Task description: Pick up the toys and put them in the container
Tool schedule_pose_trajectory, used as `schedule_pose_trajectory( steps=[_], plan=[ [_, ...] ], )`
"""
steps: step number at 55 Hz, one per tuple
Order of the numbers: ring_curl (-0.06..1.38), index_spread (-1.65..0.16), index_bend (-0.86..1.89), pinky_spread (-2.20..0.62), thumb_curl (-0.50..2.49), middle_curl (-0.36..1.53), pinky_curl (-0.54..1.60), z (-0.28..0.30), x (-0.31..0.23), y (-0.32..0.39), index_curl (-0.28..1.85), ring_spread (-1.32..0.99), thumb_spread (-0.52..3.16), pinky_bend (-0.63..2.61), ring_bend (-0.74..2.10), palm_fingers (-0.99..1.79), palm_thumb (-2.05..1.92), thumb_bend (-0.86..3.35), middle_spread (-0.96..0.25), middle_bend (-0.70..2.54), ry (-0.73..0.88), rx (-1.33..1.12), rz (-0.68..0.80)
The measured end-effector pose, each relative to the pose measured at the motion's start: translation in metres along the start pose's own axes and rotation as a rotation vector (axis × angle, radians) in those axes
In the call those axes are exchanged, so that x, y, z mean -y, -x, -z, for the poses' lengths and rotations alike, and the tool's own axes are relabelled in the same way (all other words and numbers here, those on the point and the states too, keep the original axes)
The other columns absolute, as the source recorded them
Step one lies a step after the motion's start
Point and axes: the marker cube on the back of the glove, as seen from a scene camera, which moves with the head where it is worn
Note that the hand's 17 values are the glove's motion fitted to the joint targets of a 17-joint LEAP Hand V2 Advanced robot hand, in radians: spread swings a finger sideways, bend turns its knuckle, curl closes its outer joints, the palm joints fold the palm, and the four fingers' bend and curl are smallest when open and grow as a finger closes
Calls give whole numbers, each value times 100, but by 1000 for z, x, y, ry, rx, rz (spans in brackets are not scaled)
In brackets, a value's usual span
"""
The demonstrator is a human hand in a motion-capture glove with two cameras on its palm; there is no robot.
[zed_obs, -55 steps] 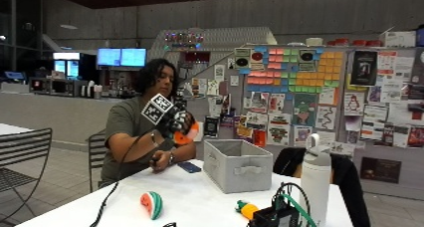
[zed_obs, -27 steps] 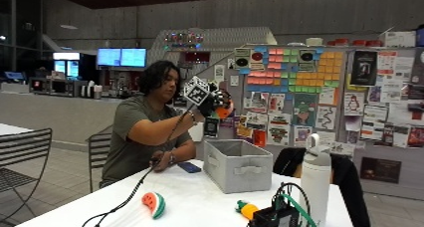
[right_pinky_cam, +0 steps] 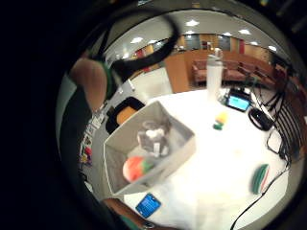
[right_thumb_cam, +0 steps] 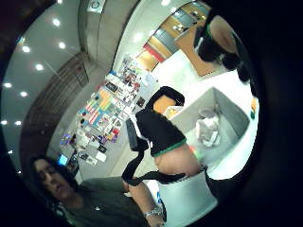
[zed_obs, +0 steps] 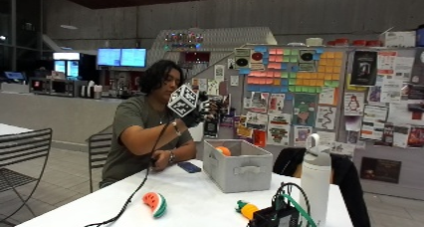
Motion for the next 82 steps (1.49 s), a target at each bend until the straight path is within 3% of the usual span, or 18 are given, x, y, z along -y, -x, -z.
schedule_pose_trajectory(
  steps=[4, 11, 21, 26, 33, 38, 48, 53, 59, 64, 67, 73, 76, 82],
  plan=[
    [49, -43, 15, -27, 43, 82, 38, 31, -14, -17, 71, -36, 117, 99, 115, 72, -3, -3, -38, 56, 3, 40, -66],
    [55, -40, 14, -35, 40, 83, 42, 82, -42, -61, 69, -38, 127, 103, 123, 79, 2, 0, -38, 57, -27, -70, -207],
    [59, -37, 11, -40, 39, 87, 46, 125, -104, -140, 63, -41, 139, 111, 134, 94, 13, 5, -41, 65, -28, -276, -593],
    [64, -36, 11, -42, 39, 95, 51, 133, -106, -203, 60, -43, 143, 121, 144, 102, 18, 7, -44, 80, -180, -324, -744],
    [68, -34, 16, -42, 39, 97, 54, 127, -152, -265, 61, -42, 145, 119, 142, 87, 21, 7, -44, 82, 3, -364, -715],
    [66, -35, 18, -41, 38, 95, 53, 113, -167, -293, 62, -40, 146, 114, 134, 70, 20, 6, -43, 73, -6, -492, -900],
    [63, -27, 0, -40, 33, 91, 51, 85, -170, -338, 44, -40, 128, 128, 137, 51, 0, -5, -40, 68, 240, -674, -1181],
    [64, -23, 7, -40, 33, 92, 51, 76, -166, -345, 39, -41, 121, 131, 142, 53, -2, -4, -41, 69, 239, -806, -1178],
    [64, -24, 21, -40, 35, 96, 50, 68, -166, -332, 41, -43, 129, 131, 142, 62, 15, 7, -45, 71, 182, -882, -1017],
    [63, -26, 25, -41, 39, 94, 50, 71, -155, -327, 45, -43, 138, 128, 137, 61, 30, 15, -46, 63, 17, -931, -858],
    [61, -27, 16, -42, 41, 92, 46, 74, -144, -330, 43, -41, 139, 125, 136, 77, 36, 18, -46, 65, -94, -947, -753],
    [60, -28, 1, -43, 43, 96, 44, 79, -147, -289, 33, -37, 143, 123, 150, 109, 38, 19, -48, 86, 33, -785, -726],
    [62, -28, 1, -43, 42, 99, 46, 83, -146, -257, 30, -35, 148, 126, 156, 110, 36, 19, -48, 95, 104, -681, -680],
    [63, -28, 4, -43, 40, 103, 49, 81, -128, -179, 24, -33, 159, 127, 160, 110, 33, 20, -47, 110, 89, -494, -637]
  ],
)
